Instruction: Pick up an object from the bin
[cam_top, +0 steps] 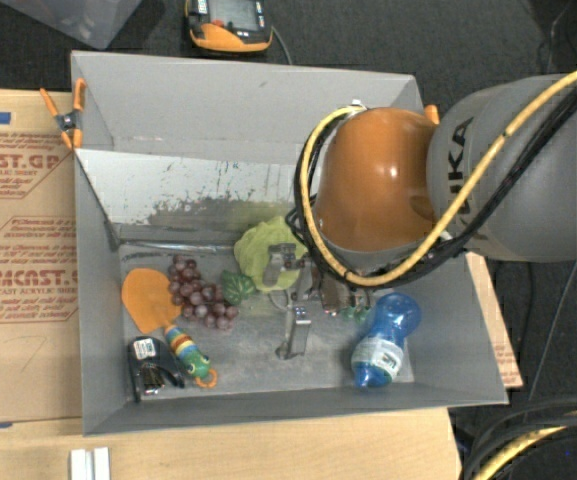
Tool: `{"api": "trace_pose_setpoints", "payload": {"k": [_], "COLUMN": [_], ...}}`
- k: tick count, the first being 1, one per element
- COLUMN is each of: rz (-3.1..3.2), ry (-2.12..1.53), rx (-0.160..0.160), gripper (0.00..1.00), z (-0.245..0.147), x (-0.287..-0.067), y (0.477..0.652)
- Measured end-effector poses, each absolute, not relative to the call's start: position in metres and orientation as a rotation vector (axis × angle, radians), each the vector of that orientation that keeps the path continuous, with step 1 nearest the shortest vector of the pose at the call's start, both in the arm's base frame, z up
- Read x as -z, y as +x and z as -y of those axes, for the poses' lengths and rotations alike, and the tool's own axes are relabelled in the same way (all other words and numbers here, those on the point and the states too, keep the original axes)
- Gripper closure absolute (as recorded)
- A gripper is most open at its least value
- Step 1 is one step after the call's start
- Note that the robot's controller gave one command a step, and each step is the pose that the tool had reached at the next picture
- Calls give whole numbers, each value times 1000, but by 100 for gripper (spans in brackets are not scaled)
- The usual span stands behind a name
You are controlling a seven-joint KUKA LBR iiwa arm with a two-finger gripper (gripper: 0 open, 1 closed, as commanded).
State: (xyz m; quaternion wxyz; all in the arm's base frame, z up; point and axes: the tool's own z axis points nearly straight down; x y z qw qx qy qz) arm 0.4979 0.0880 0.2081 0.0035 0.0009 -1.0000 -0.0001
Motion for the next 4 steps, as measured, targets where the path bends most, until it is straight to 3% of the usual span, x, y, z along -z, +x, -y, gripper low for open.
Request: {"api": "trace_pose_setpoints", "payload": {"k": [1,2,3,4], "rz": [3143,3133,3152,3127], "ry": [0,-277,-118,-285], "rx": [2,6,-2,10], "gripper": [0,0,0,0], "z": [-87,-149,-65,-156], "x": [-213,-94,-70,-76], "y": [499,548,582,552]}}
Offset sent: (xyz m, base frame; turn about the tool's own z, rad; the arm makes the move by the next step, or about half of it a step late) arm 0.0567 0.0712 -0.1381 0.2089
